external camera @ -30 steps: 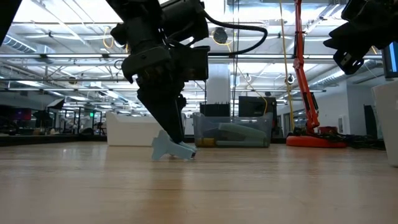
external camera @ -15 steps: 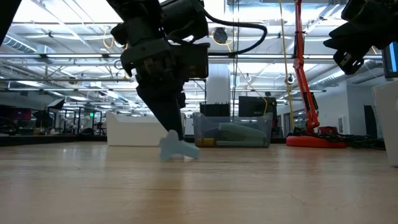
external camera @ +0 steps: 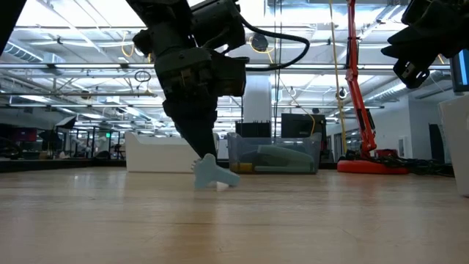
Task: Pick and place Stapler, Stapler remover, tape
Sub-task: Put the light blue staple remover into the white bin
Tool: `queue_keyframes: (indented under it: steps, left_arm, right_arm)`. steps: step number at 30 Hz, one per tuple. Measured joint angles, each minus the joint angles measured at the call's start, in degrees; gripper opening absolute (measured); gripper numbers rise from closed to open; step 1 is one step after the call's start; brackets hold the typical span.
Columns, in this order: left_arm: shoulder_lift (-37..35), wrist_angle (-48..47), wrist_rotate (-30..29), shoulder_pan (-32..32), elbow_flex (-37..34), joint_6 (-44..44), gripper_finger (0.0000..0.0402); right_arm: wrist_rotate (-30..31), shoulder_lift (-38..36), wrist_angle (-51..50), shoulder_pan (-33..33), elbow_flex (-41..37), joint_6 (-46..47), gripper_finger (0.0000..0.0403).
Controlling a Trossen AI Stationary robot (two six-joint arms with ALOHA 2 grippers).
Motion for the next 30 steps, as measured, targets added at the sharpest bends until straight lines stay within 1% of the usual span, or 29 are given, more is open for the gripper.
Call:
queue_keyframes:
  steps: [6, 11, 13, 16, 20, 26, 28, 30]
  left_arm:
    - [-2.2, -1.6, -0.6, 1.2, 1.1, -1.7, 0.0002]
    - [-6.7, -3.5, -0.7, 2.3, 3.3, -2.1, 0.0002]
    - [-8.9, -6.7, -1.9, 2.9, 4.8, -2.0, 0.0001]
    - [-13.2, -14.0, -7.3, 4.3, 7.6, -1.7, 0.0001]
    - [-19.3, -22.3, -17.3, 7.0, 10.5, -1.9, 0.0001]
    - [-27.9, -26.6, -31.5, 12.9, 11.3, -4.0, 0.0001]
    - [-29.2, -29.0, -34.9, 15.5, 11.3, -5.8, 0.0001]
    - [-29.8, -30.4, -36.9, 18.2, 11.3, -8.7, 0.0001]
  right_arm:
    - [0.0, 0.0, 0.0, 0.0, 0.0, 0.0, 0.0073]
    - [0.0, 0.1, -0.1, 0.0, 0.0, 0.0, 0.0073]
    - [0.0, 0.2, 0.0, 0.0, 0.0, 0.2, 0.0073]
    - [0.0, 0.4, -0.2, 0.0, 0.0, 0.2, 0.0073]
    - [0.0, 0.6, -0.1, 0.0, 0.0, 0.0, 0.0073]
    - [0.0, 0.6, -0.2, 0.0, 0.0, 0.0, 0.0073]
    - [0.0, 0.6, -0.2, 0.0, 0.0, 0.0, 0.0073]
    - [0.0, 0.6, -0.1, 0.0, 0.0, 0.0, 0.0073]
